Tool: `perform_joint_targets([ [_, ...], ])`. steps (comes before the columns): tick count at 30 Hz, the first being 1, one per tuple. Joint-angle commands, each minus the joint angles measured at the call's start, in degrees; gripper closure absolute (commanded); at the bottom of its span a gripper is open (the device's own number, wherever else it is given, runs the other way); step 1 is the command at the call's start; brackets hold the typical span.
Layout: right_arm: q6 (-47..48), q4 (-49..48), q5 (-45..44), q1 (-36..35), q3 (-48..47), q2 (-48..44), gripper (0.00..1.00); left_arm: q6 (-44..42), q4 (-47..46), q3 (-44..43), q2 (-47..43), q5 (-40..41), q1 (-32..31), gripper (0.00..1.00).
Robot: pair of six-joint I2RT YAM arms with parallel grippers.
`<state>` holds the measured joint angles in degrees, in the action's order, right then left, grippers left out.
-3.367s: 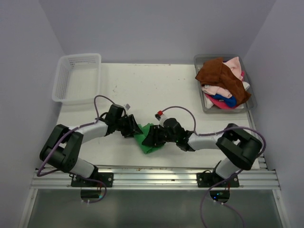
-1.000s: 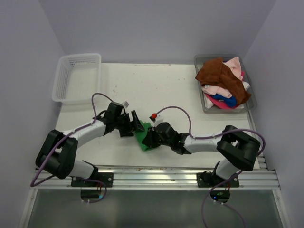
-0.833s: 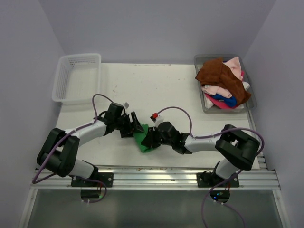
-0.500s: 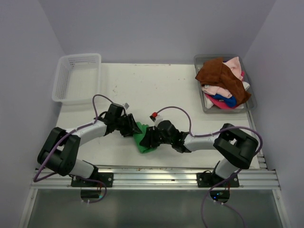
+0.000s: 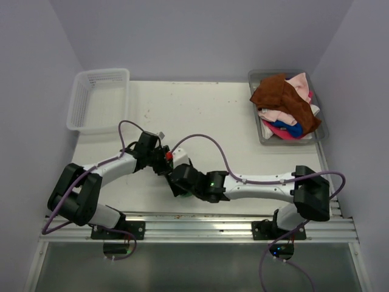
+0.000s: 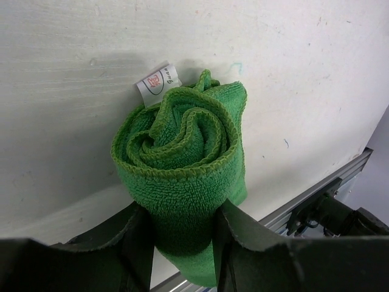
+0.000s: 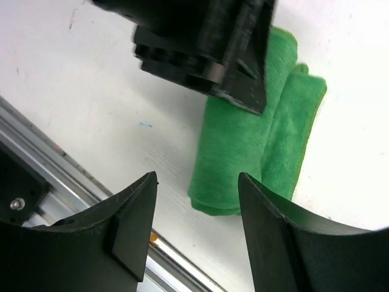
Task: Roll the towels
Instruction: Roll the towel
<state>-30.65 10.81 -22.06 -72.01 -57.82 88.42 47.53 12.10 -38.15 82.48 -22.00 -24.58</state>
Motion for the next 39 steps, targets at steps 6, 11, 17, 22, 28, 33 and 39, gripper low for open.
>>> perform_joint_targets([
  [6, 10.26, 17.84, -29.16, -11.57, -18.98, 18.26, 0.41, 0.81, 2.05, -1.31, -1.88, 2.31, -0.29, 0.63],
  [11, 9.65, 22.76, -34.09, -12.10, -24.70, 26.43, 0.42, 0.99, 2.49, -1.40, -2.23, 2.40, -0.38, 0.63],
  [17, 7.98, 22.16, -34.80, -12.02, -23.30, 27.86, 0.68, 1.16, 2.67, -1.57, -2.32, 2.31, -0.38, 0.62],
  [22, 6.22, 18.40, -31.65, -10.88, -18.93, 24.79, 0.79, 1.16, 3.02, -1.84, -2.58, 2.31, -0.38, 0.60],
  [28, 3.59, 4.96, -13.82, -4.03, -6.28, 13.03, 0.86, 0.64, 3.99, -2.89, -4.16, 2.58, -0.38, 0.33],
  [33, 1.74, -4.38, -1.59, 2.12, 2.09, 5.45, 0.86, -0.07, 5.65, -4.74, -4.96, 3.72, -0.29, 0.16],
  [39, -0.81, -10.54, 9.22, 6.52, 7.19, 1.49, 0.86, 0.02, 4.43, -4.13, -5.22, 2.84, -0.29, 0.12],
])
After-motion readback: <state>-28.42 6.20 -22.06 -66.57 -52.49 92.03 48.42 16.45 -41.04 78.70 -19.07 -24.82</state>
